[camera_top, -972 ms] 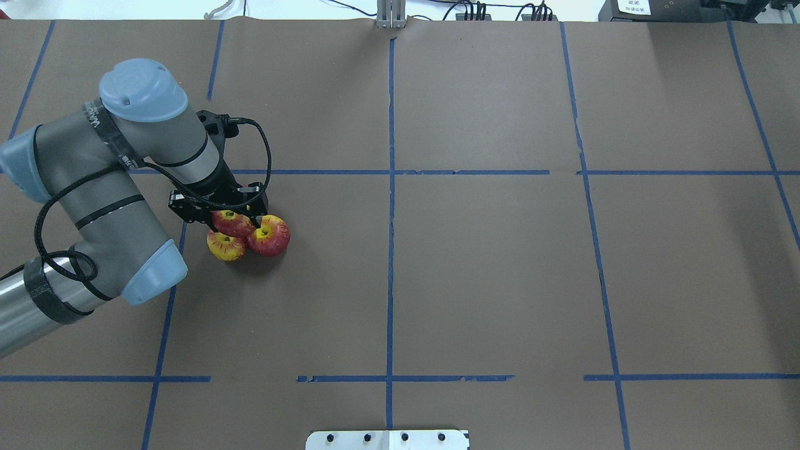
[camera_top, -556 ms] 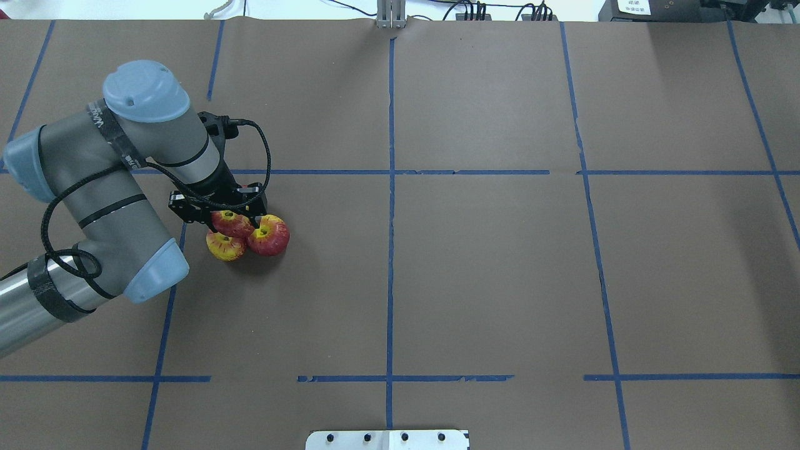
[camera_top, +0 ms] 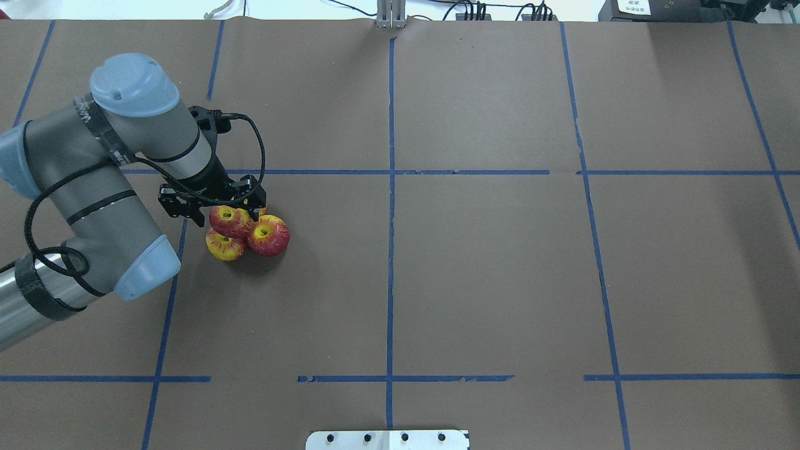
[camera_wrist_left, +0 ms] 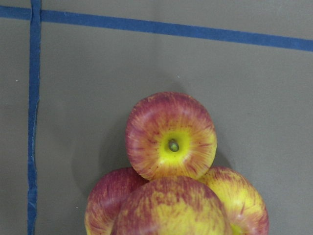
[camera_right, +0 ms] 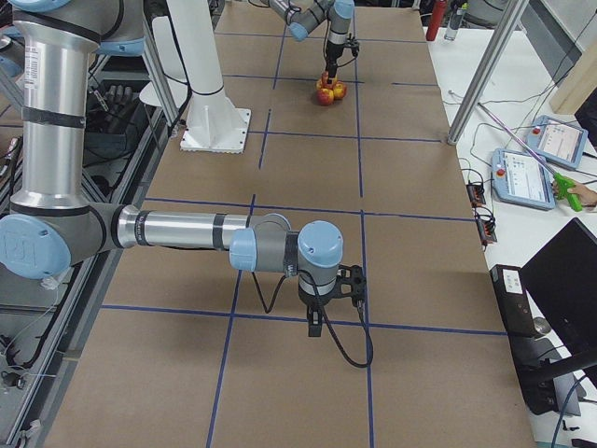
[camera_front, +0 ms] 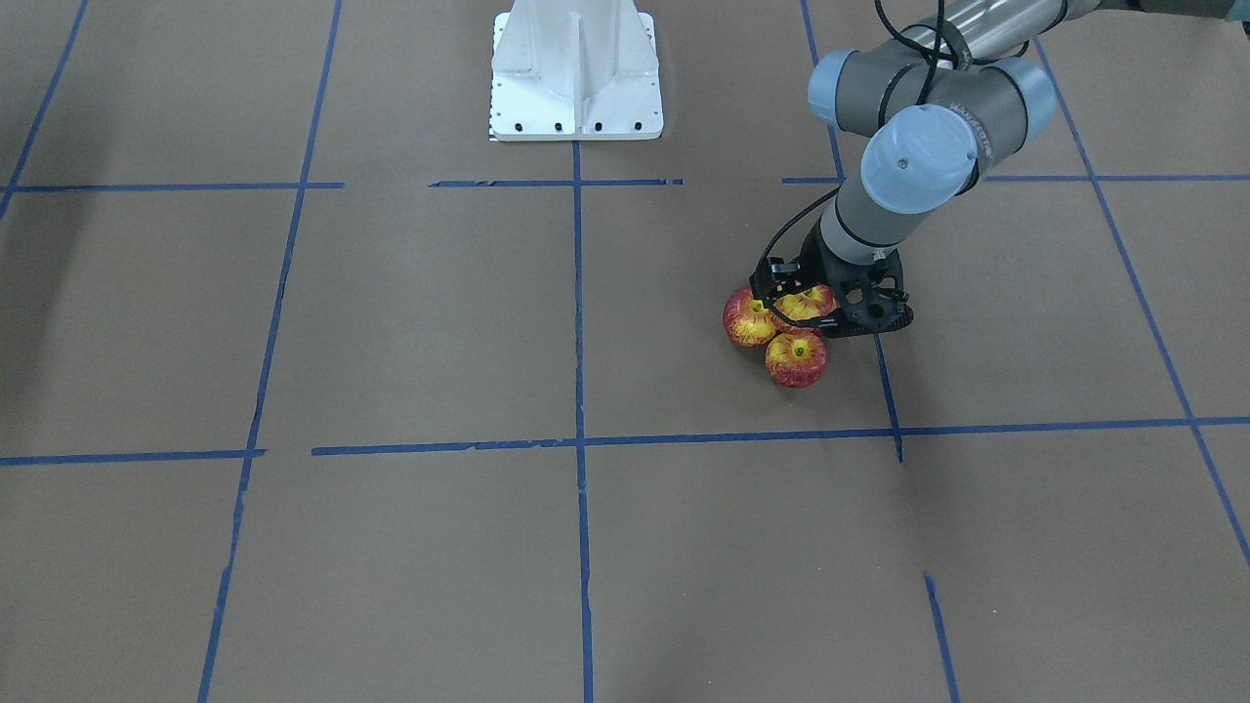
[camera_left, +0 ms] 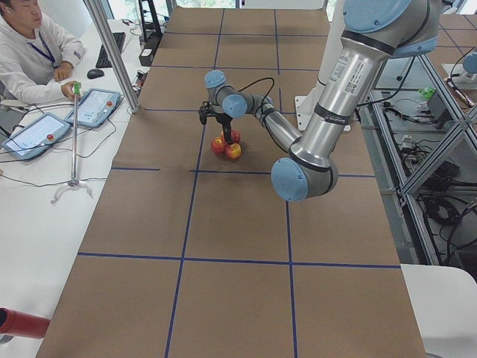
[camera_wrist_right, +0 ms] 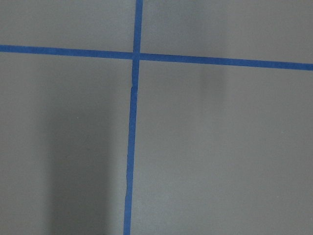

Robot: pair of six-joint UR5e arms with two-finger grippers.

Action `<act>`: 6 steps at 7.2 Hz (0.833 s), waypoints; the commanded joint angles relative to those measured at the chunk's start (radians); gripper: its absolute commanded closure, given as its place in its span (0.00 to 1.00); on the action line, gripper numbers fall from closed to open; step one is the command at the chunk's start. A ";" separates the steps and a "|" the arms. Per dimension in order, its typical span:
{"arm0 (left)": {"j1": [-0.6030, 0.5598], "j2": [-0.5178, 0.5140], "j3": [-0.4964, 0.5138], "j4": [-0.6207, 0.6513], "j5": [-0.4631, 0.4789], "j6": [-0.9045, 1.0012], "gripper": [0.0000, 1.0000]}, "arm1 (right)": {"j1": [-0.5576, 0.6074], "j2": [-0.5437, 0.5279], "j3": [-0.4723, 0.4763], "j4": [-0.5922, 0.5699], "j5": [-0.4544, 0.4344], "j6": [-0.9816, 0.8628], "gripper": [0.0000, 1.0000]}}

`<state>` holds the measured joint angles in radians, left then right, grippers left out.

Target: Stack apples

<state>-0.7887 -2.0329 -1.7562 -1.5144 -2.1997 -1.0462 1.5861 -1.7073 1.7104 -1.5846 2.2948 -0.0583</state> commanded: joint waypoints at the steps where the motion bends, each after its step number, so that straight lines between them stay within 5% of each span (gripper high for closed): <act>1: -0.187 0.013 -0.139 0.144 -0.003 0.187 0.00 | 0.000 0.000 0.000 0.000 0.000 0.000 0.00; 3: -0.338 0.070 -0.146 0.211 -0.050 0.436 0.00 | 0.000 0.000 0.000 0.000 0.000 0.000 0.00; 6: -0.545 0.297 -0.119 0.201 -0.124 0.829 0.00 | 0.000 0.000 0.000 0.000 0.000 0.000 0.00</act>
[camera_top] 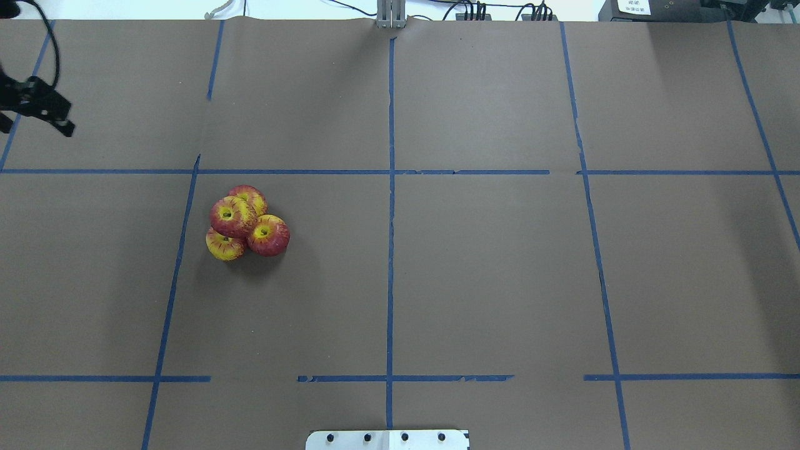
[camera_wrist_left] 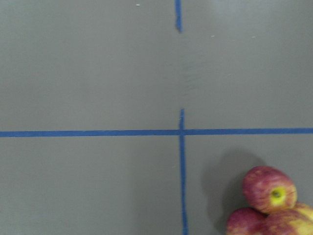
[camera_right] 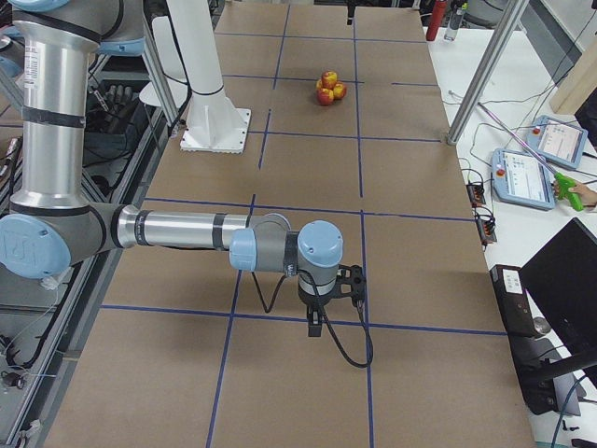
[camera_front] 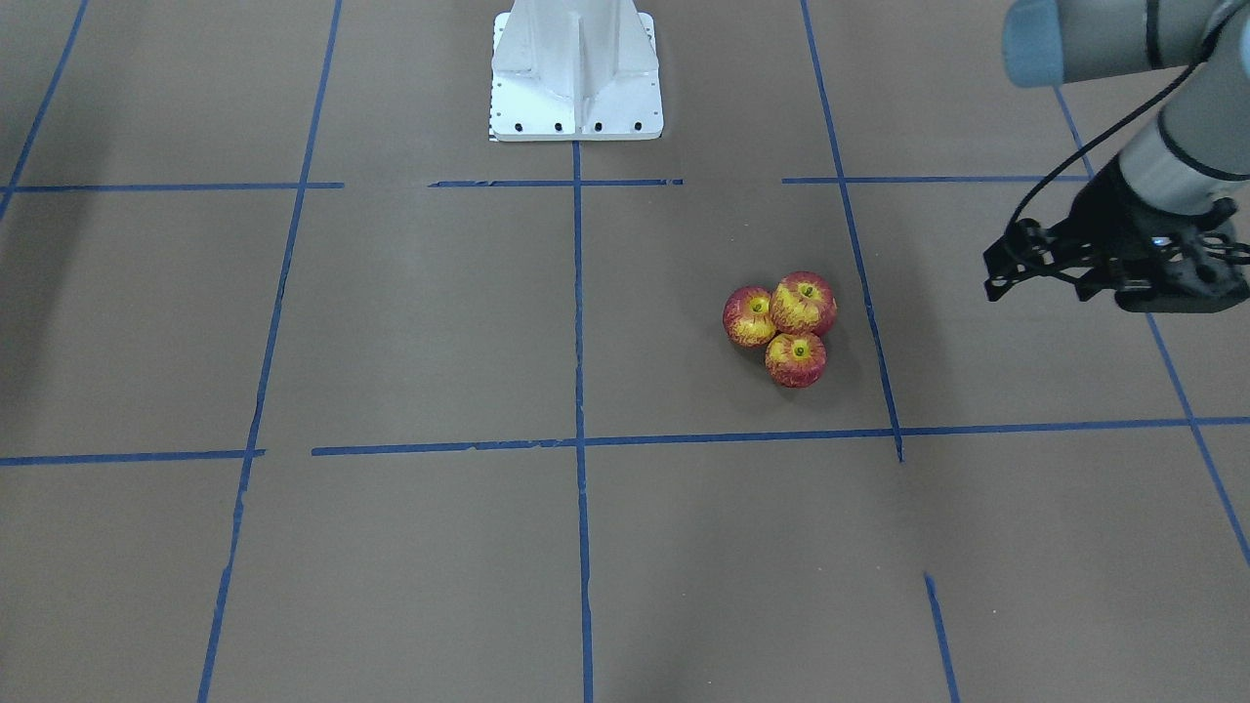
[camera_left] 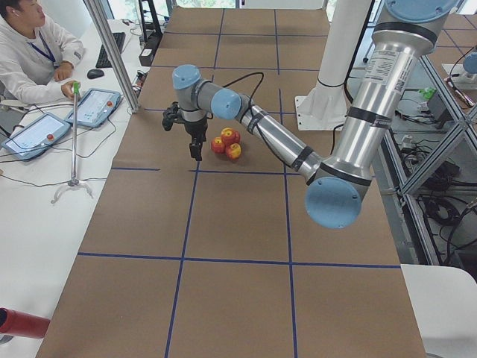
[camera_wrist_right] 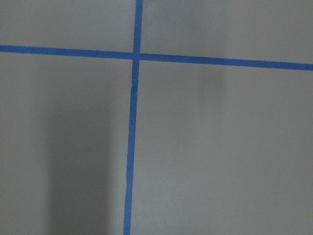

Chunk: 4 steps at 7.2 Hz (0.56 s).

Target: Stack apples

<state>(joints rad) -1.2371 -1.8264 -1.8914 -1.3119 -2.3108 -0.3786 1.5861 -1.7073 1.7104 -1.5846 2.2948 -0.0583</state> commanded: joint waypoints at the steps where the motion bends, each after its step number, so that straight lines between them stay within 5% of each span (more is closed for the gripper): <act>1: -0.170 0.151 0.056 -0.003 -0.013 0.256 0.00 | 0.000 0.000 0.000 0.000 0.000 0.000 0.00; 4: -0.323 0.258 0.173 -0.003 -0.002 0.503 0.00 | 0.000 0.000 0.000 0.000 0.000 0.000 0.00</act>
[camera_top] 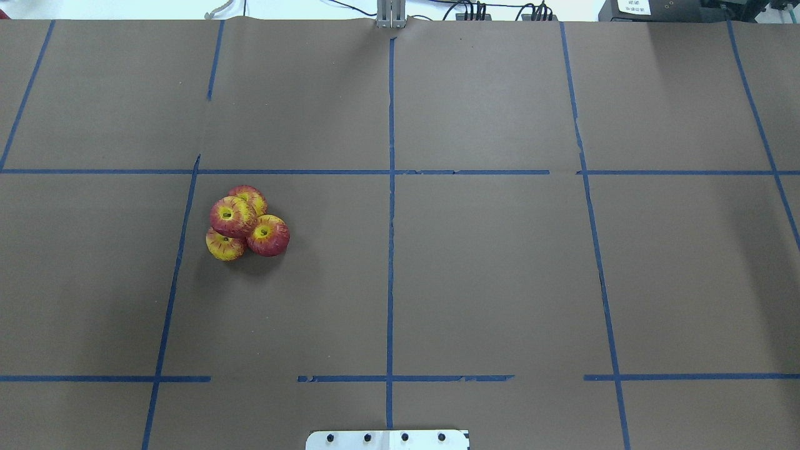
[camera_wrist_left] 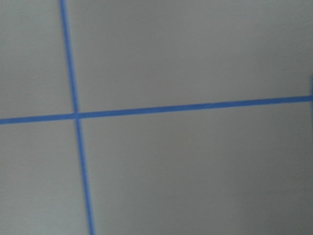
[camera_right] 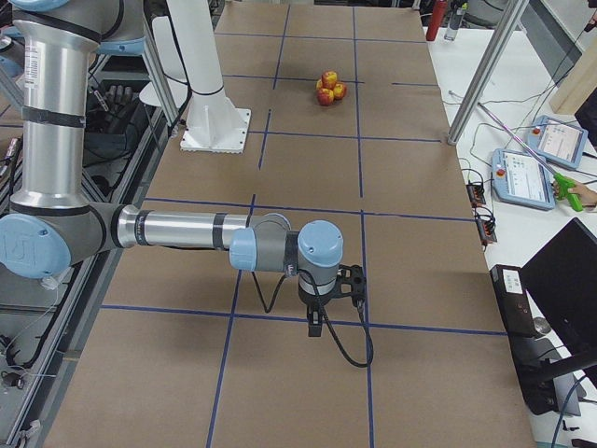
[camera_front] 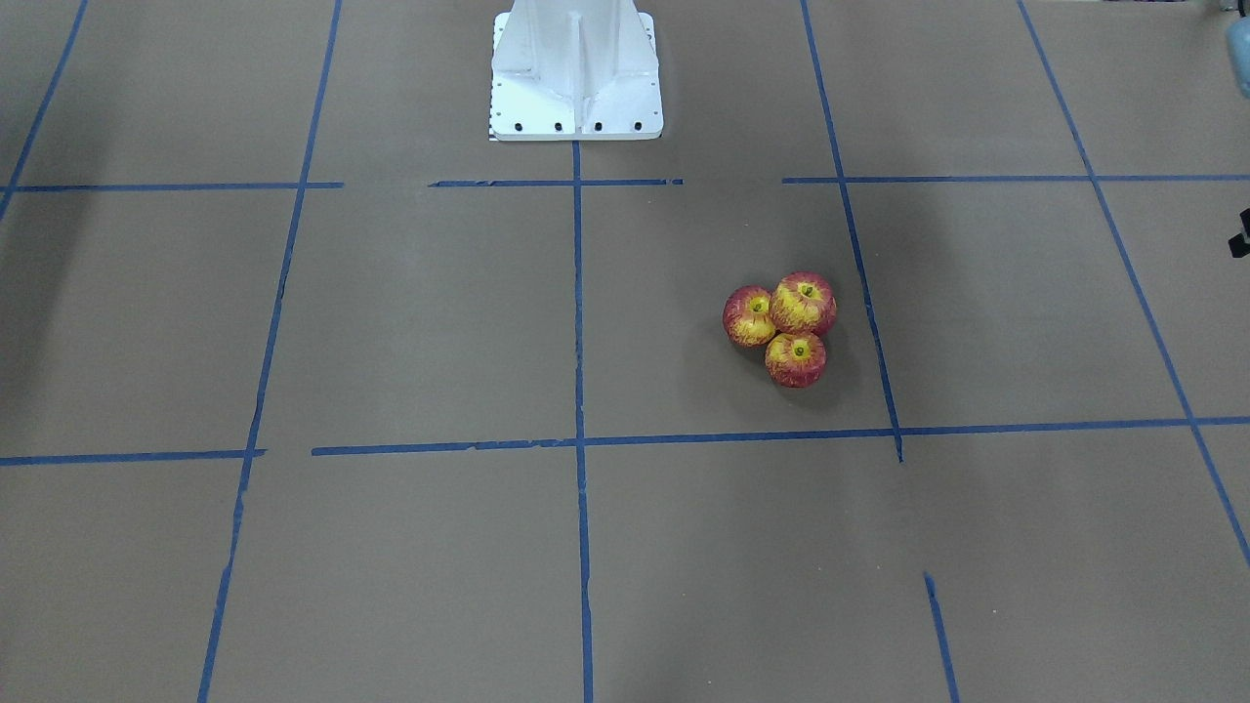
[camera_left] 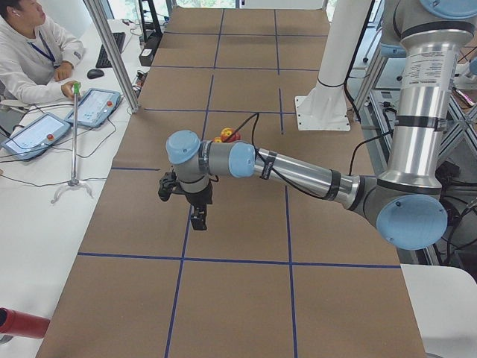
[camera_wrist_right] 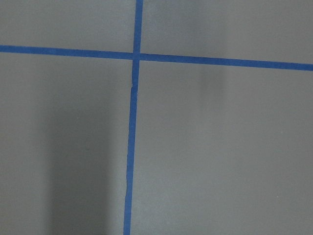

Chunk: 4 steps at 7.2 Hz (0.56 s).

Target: Stack apples

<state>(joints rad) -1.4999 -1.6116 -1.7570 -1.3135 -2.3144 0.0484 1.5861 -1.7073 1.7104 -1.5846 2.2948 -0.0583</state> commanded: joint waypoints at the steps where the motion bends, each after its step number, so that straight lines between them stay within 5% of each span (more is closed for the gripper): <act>1: -0.069 0.050 0.045 -0.006 0.000 0.079 0.00 | 0.000 0.000 0.000 0.000 0.000 0.000 0.00; 4: -0.118 0.065 0.119 -0.137 -0.010 0.096 0.00 | 0.000 0.000 0.000 0.000 0.000 0.000 0.00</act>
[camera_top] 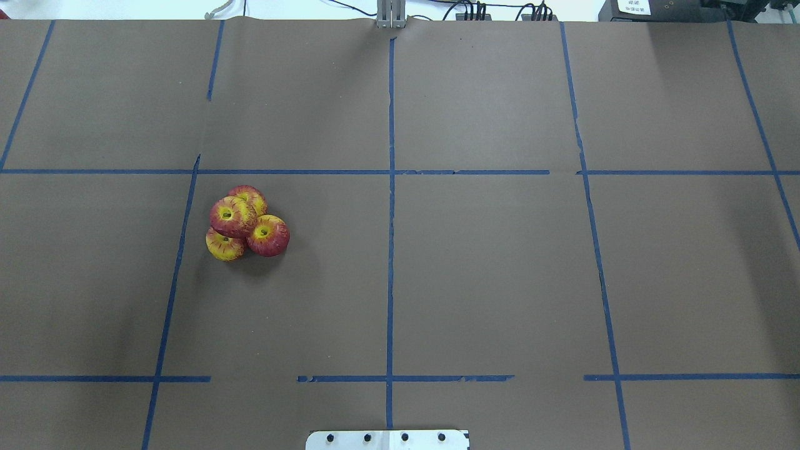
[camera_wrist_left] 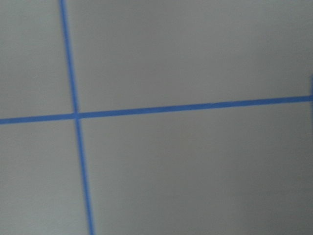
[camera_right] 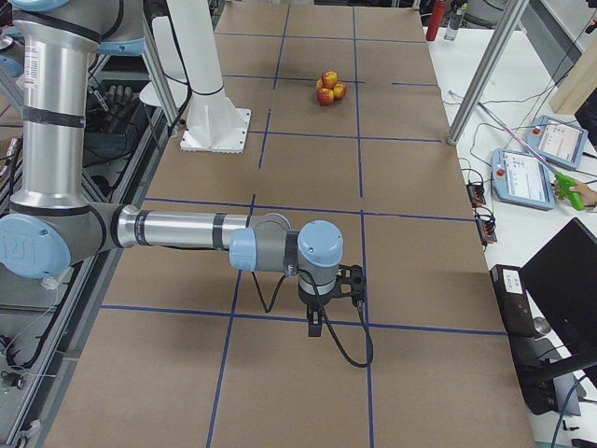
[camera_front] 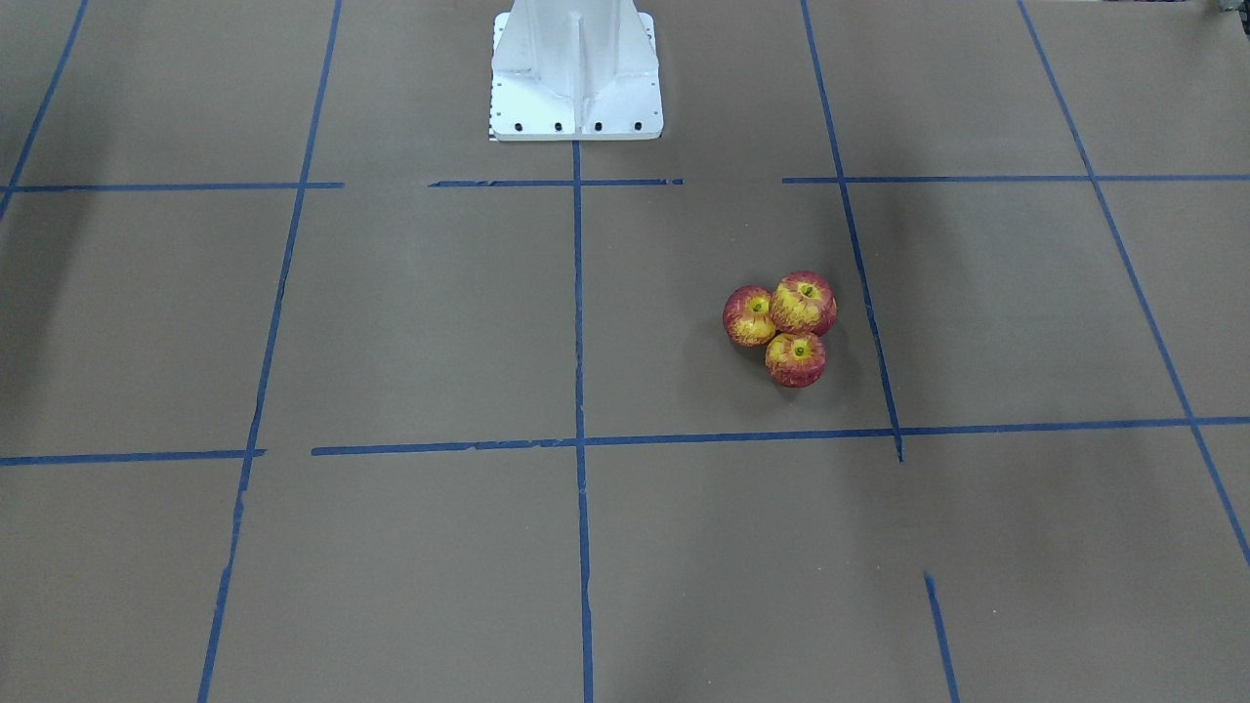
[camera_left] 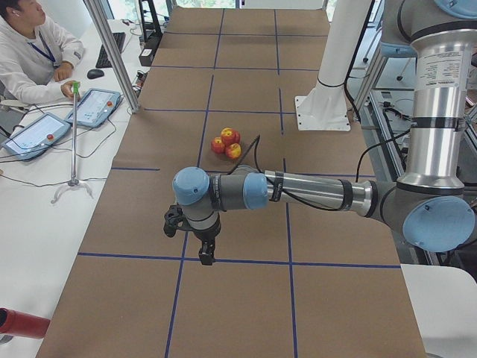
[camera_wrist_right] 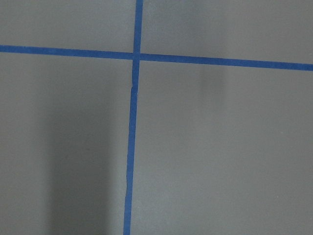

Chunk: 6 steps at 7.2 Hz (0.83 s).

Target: Stack apples

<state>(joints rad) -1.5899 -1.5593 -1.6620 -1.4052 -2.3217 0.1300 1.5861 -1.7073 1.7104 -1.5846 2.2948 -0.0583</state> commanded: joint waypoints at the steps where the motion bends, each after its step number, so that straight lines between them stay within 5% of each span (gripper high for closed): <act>1: -0.033 0.001 0.033 -0.037 -0.005 0.035 0.00 | 0.000 0.000 0.000 0.000 0.000 0.000 0.00; 6: -0.027 -0.012 0.030 -0.038 -0.015 0.037 0.00 | 0.000 0.000 0.000 0.000 0.000 0.000 0.00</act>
<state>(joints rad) -1.6169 -1.5725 -1.6258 -1.4433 -2.3352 0.1718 1.5861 -1.7073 1.7104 -1.5846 2.2948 -0.0583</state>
